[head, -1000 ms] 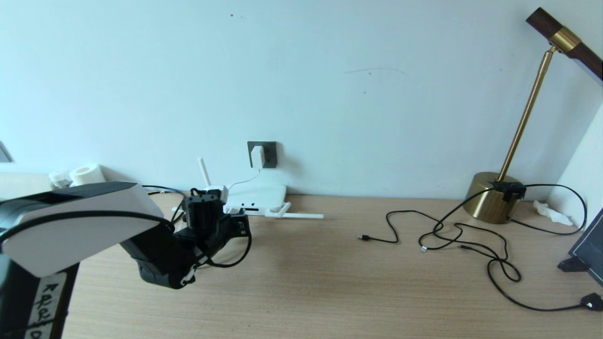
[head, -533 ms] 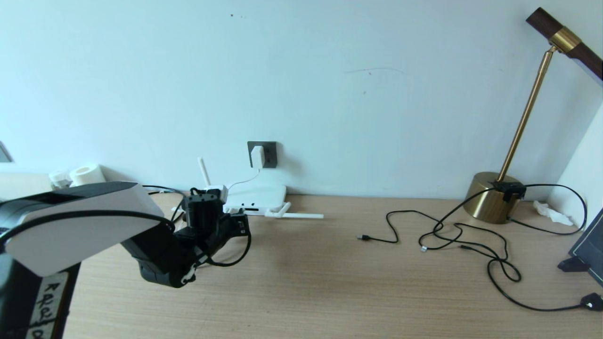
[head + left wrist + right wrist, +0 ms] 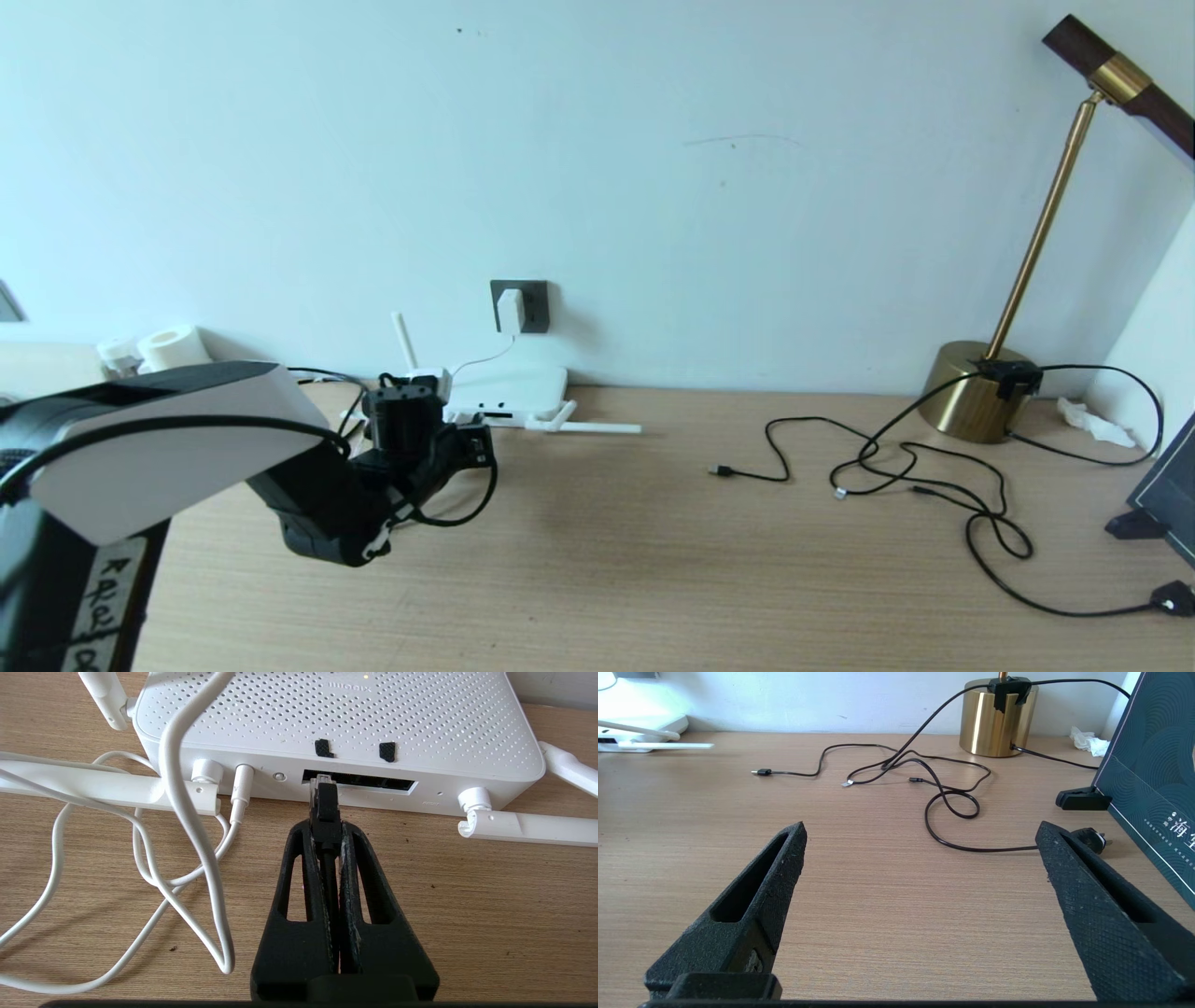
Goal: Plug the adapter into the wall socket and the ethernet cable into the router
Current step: Align cable and router interface
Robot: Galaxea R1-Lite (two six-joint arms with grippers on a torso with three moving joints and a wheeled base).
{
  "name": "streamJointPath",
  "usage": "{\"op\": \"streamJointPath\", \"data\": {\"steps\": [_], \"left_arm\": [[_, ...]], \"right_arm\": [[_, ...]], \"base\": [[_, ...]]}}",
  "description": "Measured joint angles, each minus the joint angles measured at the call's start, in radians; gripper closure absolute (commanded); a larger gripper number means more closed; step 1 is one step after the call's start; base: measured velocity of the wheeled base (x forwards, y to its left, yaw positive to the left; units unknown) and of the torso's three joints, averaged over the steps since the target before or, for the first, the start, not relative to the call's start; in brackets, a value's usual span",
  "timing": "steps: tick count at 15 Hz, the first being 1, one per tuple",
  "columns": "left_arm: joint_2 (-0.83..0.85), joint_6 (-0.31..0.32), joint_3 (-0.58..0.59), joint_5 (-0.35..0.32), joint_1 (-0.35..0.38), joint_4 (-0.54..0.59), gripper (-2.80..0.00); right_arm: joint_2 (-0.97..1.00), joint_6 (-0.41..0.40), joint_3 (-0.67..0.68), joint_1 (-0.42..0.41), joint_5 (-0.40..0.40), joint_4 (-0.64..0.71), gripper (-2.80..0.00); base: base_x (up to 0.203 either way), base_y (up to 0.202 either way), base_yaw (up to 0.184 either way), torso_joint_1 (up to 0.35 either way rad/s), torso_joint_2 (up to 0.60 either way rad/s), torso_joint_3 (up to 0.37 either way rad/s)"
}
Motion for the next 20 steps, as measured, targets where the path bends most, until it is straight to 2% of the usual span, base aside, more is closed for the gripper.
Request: {"op": "streamJointPath", "data": {"steps": [20], "left_arm": [[0.015, 0.0, -0.052, -0.013, 0.012, 0.027, 0.0]], "right_arm": [[0.0, 0.0, 0.0, 0.0, 0.0, 0.0, -2.8]], "base": [[0.0, 0.0, 0.0, 0.0, 0.0, 0.0]]}}
